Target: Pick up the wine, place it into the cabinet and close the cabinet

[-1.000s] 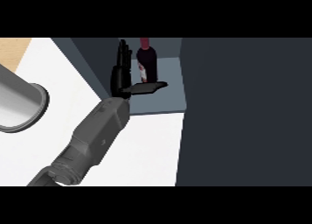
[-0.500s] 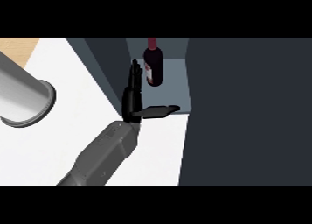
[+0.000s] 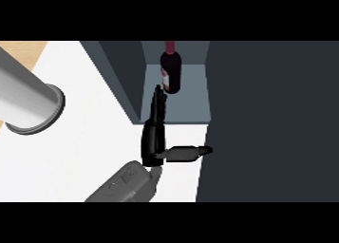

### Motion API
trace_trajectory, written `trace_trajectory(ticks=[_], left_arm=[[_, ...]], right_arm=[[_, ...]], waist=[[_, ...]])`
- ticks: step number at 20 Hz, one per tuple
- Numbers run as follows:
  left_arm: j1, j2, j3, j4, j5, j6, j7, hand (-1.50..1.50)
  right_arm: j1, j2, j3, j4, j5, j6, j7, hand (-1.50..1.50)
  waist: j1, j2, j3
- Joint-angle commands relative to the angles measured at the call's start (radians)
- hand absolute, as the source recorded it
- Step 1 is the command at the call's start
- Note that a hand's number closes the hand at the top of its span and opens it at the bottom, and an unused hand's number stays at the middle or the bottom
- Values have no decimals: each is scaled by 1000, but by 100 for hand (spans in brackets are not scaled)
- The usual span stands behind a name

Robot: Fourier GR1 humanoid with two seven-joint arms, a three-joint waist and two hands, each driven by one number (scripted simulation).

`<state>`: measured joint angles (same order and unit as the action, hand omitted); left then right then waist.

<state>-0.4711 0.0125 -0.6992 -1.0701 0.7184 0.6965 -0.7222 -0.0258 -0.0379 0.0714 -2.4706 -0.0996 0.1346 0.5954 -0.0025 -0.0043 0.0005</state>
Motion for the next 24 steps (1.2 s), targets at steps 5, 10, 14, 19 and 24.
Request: trace_trajectory(ticks=[5,10,14,19,24], left_arm=[[202,32,-81,-344,-107,131,70,-150],[313,154,-112,-528,-182,166,158,-150],[405,145,-135,-640,-220,180,139,-150],[470,283,-142,-769,-218,99,177,-150],[562,372,-167,-886,-244,58,177,-150]], right_arm=[[37,27,71,-113,16,-30,49,-150],[-14,-15,-28,-55,-59,-9,34,-150],[20,13,39,-83,-27,-15,36,-150],[11,5,74,-111,-80,-8,133,-150],[-50,-24,44,0,-109,52,98,150]], waist=[[4,0,0],[7,2,0],[4,2,0],[5,1,-1],[12,3,-1]])
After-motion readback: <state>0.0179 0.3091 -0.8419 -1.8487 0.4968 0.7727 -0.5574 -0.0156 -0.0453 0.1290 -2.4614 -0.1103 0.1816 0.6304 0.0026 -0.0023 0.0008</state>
